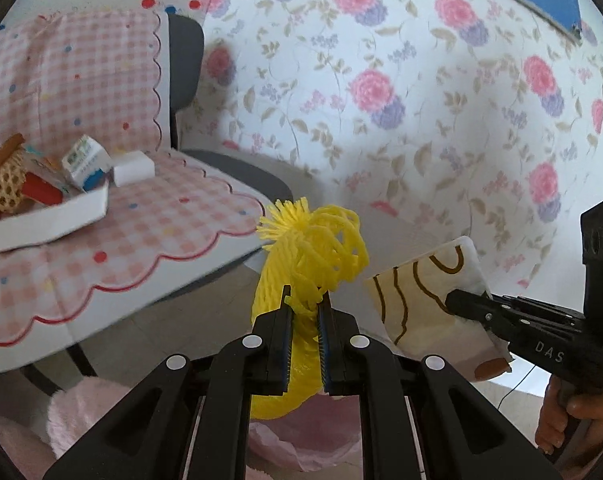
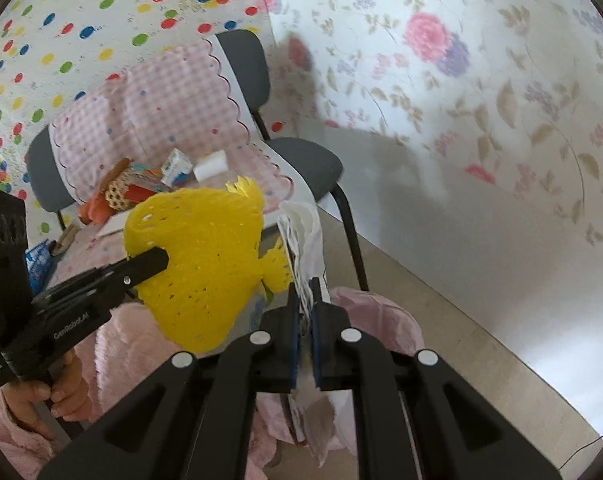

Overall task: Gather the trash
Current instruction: 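Carry both items over the pink bin and open both tools to drop them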

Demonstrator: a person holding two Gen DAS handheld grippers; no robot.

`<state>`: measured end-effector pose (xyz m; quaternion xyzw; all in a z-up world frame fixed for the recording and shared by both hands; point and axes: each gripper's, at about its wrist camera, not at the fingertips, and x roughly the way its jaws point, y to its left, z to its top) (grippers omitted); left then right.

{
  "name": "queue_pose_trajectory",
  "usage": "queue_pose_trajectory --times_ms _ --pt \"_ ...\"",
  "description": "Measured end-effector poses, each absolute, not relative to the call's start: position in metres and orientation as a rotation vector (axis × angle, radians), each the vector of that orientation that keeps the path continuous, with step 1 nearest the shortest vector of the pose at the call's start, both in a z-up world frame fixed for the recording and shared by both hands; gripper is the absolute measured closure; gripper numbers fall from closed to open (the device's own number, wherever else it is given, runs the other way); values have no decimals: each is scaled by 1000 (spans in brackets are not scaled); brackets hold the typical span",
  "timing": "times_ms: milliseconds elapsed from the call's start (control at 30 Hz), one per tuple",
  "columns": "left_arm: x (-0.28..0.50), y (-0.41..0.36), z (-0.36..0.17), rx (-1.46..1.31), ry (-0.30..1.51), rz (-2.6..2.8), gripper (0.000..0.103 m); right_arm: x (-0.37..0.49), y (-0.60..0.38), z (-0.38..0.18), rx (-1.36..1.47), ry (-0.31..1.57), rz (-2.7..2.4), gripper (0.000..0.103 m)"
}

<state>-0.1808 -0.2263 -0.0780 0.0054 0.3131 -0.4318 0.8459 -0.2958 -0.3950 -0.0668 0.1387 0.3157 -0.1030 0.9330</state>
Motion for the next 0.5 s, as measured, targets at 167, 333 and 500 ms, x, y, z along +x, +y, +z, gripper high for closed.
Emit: queue_pose_trajectory --times_ms 167,333,500 --pt "-175 -242 -93 45 705 -900 90 -289 -412 -90 319 681 -203 98" --pt "-158 -258 -107 55 764 -892 87 -277 -430 -110 368 713 -211 97" --pt "-147 -269 -115 72 794 -885 60 -259 -444 -130 419 759 -211 86"
